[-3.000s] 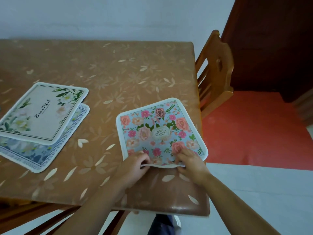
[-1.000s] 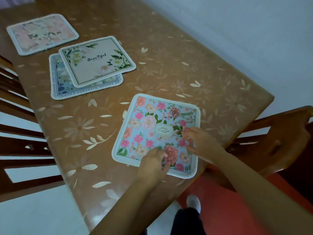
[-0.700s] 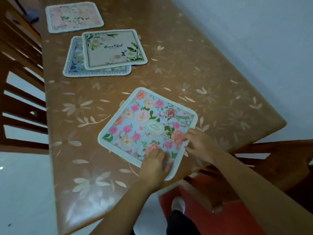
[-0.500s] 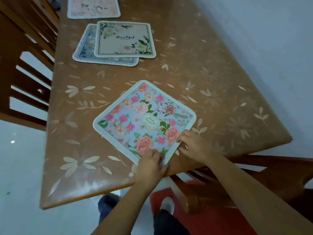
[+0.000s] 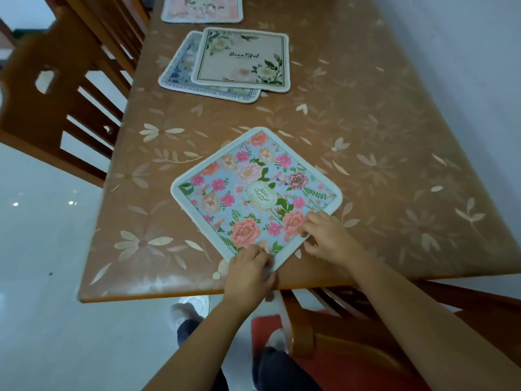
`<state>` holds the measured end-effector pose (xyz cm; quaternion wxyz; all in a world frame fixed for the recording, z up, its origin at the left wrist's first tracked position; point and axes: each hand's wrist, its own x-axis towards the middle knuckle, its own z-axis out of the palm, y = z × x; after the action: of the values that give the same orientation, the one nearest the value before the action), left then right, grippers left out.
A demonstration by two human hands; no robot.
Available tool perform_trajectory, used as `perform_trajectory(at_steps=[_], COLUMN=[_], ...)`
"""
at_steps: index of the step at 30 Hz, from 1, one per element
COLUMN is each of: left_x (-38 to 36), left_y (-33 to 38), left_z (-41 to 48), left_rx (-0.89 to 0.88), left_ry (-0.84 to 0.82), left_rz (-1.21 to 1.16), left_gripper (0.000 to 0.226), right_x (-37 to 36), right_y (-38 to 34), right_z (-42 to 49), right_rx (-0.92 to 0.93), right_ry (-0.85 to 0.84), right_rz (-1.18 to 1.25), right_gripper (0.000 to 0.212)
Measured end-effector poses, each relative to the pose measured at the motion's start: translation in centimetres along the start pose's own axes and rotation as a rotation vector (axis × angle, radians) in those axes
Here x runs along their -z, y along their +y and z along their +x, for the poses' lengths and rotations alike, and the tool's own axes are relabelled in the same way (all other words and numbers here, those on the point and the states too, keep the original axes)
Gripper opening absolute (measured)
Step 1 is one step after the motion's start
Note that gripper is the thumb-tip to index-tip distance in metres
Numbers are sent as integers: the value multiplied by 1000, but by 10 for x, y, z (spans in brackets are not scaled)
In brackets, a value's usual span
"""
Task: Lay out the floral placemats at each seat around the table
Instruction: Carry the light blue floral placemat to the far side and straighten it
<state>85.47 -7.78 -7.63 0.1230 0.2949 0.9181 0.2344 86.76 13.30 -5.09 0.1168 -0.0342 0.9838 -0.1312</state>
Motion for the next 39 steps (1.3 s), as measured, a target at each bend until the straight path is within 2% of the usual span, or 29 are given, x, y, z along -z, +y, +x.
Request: perform_trajectory(at_steps=[7, 13, 18, 26, 30, 34, 39], left_x=[0, 5, 6, -6, -15, -20, -21], left_y=[9, 11, 13, 46, 64, 73, 73], left_z=[-4, -3, 10, 63, 84, 89, 85], left_rx=[9, -17, -23, -171, -235, -271, -261], left_ry=[55, 79, 69, -67, -153, -152, -149], left_rz=[2, 8, -44, -76, -41, -59, -14], left_gripper=[8, 11, 4, 14, 17, 13, 18], right_x=[-1, -1, -2, 8, 11, 17, 23], right_y=[4, 10, 25, 73, 99, 117, 134], right_z=[6, 7, -11, -52, -68, -78, -91], right_rx=[87, 135, 39, -176, -230, -225, -267], right_ry=[58, -32, -19, 53, 79, 50, 79], right_rz=[25, 64, 164, 238, 227, 172, 84], right_gripper=[5, 5, 4, 5, 4, 5, 11])
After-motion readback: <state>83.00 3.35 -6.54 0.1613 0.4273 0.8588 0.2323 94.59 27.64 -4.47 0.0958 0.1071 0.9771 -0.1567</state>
